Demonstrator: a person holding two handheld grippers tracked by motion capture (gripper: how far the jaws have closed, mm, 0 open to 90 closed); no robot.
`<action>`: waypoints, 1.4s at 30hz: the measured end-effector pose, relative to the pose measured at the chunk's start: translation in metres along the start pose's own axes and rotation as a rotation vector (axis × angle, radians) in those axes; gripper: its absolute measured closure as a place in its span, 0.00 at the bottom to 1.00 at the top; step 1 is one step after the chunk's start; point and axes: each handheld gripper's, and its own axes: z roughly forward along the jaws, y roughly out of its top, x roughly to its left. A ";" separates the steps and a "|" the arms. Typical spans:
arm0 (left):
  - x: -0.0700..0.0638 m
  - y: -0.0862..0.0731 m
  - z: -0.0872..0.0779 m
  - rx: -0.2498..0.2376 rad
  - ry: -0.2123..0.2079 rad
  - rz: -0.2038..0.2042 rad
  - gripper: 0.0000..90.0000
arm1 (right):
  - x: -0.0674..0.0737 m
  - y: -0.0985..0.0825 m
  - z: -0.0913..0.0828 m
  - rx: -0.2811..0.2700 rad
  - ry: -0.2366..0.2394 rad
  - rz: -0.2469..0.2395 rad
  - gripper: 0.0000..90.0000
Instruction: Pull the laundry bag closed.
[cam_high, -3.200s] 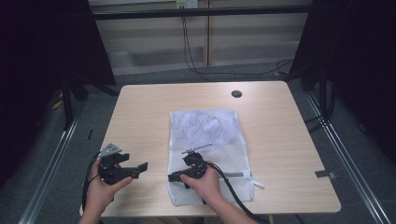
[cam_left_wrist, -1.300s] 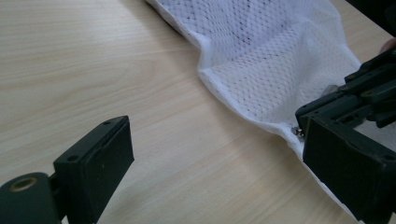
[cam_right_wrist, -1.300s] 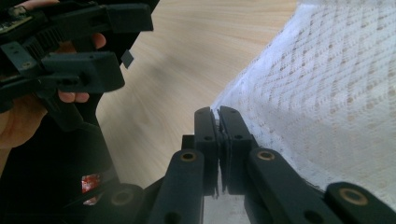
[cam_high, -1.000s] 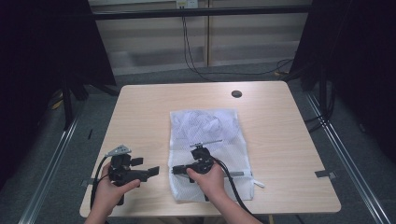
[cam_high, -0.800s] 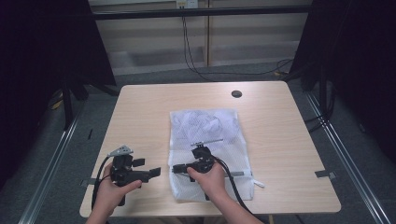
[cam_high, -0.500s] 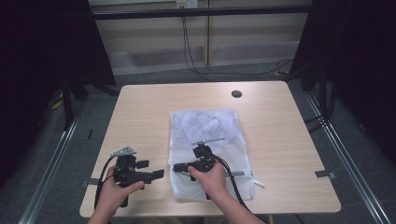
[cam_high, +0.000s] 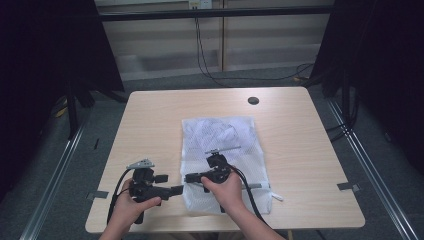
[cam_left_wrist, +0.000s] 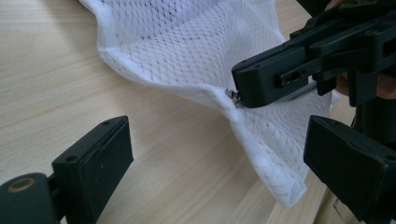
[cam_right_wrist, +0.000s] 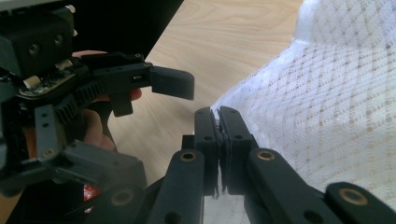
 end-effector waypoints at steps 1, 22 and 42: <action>0.000 0.000 0.000 0.007 -0.002 0.007 0.09 | 0.000 0.000 0.000 -0.002 -0.004 0.001 0.97; -0.005 0.000 0.017 0.058 -0.037 -0.007 0.19 | 0.003 0.007 -0.006 -0.017 0.007 -0.011 0.97; -0.006 0.000 0.028 0.051 -0.113 0.003 0.52 | 0.006 0.007 -0.004 -0.018 0.013 -0.018 0.97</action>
